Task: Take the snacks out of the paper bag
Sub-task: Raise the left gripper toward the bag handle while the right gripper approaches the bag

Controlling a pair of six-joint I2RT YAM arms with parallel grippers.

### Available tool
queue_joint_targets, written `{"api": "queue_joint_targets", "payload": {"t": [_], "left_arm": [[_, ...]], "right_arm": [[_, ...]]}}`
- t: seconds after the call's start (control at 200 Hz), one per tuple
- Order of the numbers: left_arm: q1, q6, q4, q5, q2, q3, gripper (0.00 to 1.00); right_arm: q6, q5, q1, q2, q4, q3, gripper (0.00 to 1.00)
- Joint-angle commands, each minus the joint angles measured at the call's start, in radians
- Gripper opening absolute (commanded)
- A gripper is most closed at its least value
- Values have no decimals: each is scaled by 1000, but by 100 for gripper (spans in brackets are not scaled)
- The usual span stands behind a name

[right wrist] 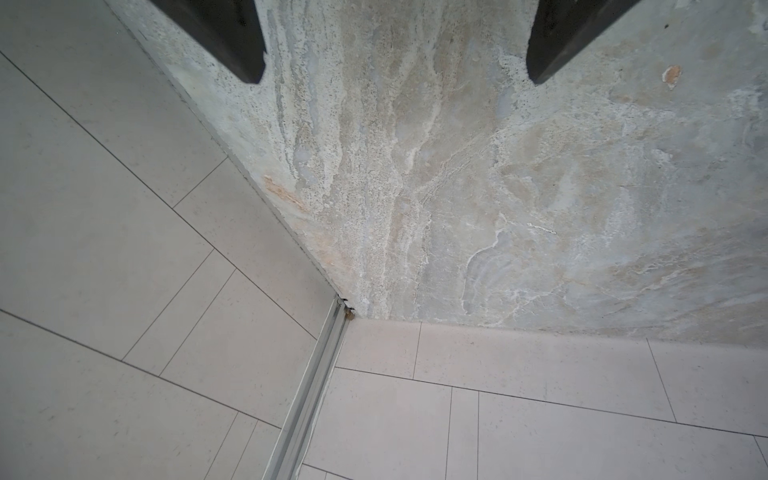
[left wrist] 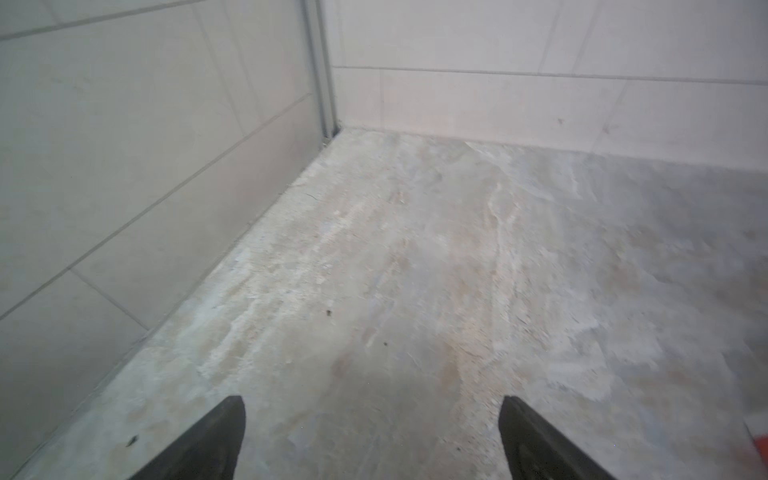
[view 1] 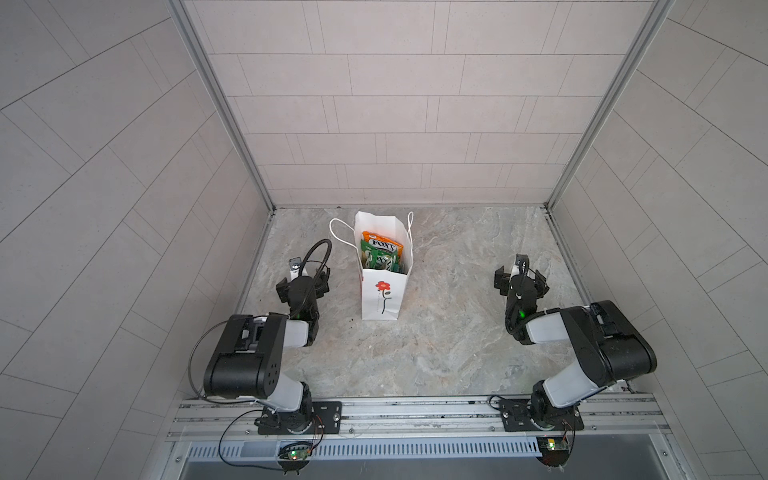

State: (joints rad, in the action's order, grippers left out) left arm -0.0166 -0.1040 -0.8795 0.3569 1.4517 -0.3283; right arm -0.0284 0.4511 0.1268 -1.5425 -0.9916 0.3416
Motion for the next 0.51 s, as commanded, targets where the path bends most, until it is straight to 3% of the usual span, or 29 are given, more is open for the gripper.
{"api": "queue_joint_targets", "payload": {"t": [0.0,0.125,0.275,0.4,0.5], "left_arm": [[-3,-103,216,226,-138,-68,100],[-1,-230,495,268,-278,-190,100],[16,-335,844,130,-382,-420,100],[36,-397,1036,-146,-403,-629,100],[38,-442,1100,-446,-386,-772,100]], "right_arm": [[1,29,3,116,199,59,99],[-8,26,4,183,380,144,99],[-121,-96,5,283,592,223,99],[-165,-227,4,315,821,354,99],[-257,-278,5,312,984,439,99]]}}
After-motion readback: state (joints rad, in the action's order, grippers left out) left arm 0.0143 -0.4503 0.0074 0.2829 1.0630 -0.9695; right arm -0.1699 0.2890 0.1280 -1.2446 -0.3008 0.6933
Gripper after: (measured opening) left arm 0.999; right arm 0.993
